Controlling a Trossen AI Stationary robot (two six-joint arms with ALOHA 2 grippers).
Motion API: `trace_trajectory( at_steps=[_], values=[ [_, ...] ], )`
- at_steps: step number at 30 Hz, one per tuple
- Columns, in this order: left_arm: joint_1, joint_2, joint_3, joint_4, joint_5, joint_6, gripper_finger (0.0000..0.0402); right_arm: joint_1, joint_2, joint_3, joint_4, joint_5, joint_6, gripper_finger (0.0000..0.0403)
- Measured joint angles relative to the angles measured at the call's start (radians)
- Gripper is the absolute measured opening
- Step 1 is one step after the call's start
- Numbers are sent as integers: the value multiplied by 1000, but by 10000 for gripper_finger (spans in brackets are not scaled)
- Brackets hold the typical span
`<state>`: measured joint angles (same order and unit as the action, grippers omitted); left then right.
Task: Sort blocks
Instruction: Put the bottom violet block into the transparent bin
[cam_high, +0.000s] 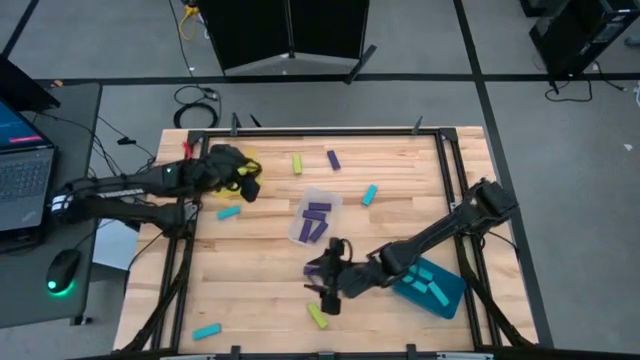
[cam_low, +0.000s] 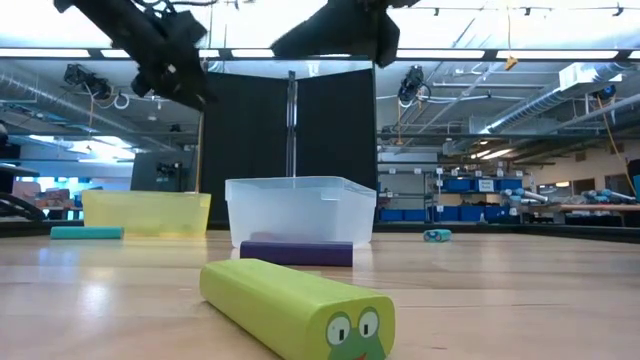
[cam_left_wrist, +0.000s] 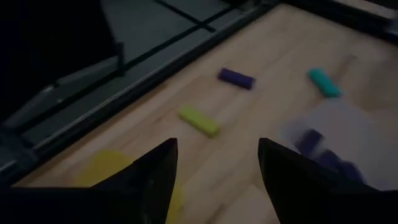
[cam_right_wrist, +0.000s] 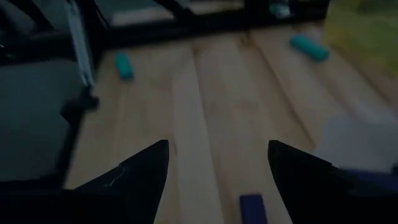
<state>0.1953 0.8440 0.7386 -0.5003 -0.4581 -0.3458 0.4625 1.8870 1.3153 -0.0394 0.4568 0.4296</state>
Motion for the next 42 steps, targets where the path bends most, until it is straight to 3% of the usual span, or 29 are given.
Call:
trace_trajectory(
  at_steps=[6, 10, 22, 34, 42],
  values=[
    [-97, -16, 0, 23, -1, -5, 229, 3, 153, 189, -322, -12, 23, 286],
    [-132, -13, 0, 30, -2, -4, 229, 3, 234, 261, -414, -39, 19, 286],
    [-179, -16, 0, 33, -20, 18, 229, -11, 283, 262, -437, -17, 40, 283],
    [-201, -15, -5, 37, -25, 24, 229, -26, 288, 144, -351, -32, 117, 279],
    [-249, -20, -6, 60, -32, 36, 229, -45, 282, 97, -281, -86, 132, 241]
  ],
)
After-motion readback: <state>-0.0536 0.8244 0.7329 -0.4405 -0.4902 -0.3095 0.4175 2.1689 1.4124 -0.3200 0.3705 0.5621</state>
